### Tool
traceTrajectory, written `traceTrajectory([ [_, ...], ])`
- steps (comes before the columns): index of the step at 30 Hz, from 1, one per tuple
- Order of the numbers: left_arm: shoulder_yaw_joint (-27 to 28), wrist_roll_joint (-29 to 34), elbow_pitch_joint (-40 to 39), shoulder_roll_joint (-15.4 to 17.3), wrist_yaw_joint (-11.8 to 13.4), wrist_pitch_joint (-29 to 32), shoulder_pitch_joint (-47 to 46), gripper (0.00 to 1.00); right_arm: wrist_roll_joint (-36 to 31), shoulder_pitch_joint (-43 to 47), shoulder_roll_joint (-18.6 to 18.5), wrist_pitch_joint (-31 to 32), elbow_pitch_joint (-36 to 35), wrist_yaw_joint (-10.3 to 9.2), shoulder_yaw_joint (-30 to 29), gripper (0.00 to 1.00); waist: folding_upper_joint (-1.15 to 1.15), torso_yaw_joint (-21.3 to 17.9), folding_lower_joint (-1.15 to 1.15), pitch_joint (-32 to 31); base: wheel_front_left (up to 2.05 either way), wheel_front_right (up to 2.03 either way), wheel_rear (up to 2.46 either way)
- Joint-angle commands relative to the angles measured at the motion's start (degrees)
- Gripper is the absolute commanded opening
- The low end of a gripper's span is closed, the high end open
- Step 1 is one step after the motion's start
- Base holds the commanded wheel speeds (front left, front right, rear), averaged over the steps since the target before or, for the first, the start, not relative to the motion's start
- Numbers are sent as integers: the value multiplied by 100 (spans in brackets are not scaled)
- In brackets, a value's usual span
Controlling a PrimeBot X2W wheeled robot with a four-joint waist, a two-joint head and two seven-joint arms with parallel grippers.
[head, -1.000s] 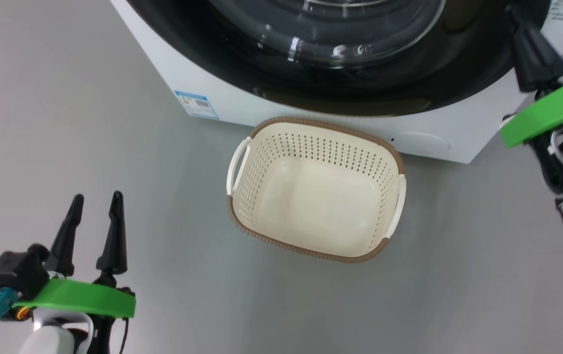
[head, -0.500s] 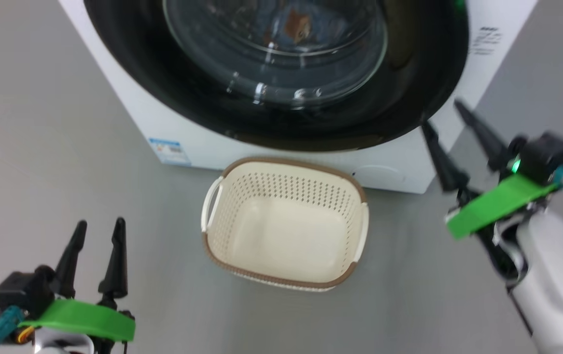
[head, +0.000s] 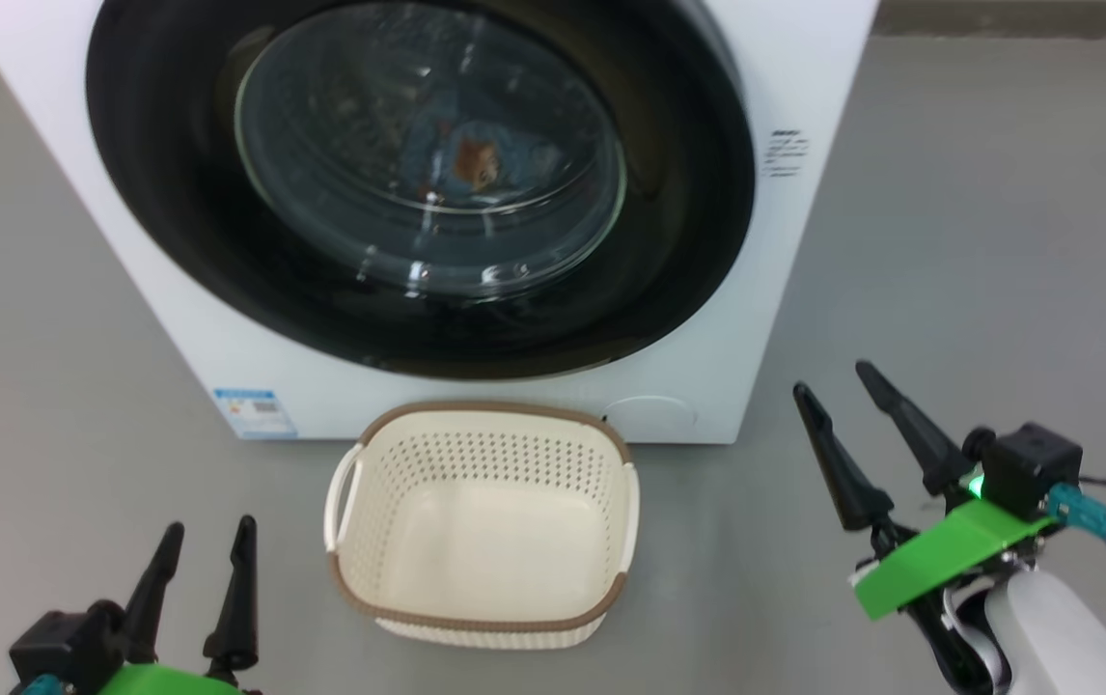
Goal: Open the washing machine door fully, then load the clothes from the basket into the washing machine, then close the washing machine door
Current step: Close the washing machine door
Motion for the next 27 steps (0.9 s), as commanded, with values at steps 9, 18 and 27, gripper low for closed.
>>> traceTrajectory([
  [9,222,85,-185,-3,-14,-37,84,100,-156,587,78,-27,-422,-14,-190,100,0,-474,0,-416,0,0,0],
  [18,276,110,-244,-74,-14,-37,169,100,-300,919,169,-27,-504,-14,-390,100,0,-627,0,-521,0,0,0],
  [27,274,-25,-303,-84,-14,-37,207,100,-353,926,205,-27,-520,-14,-428,100,0,-680,0,-542,0,0,0],
])
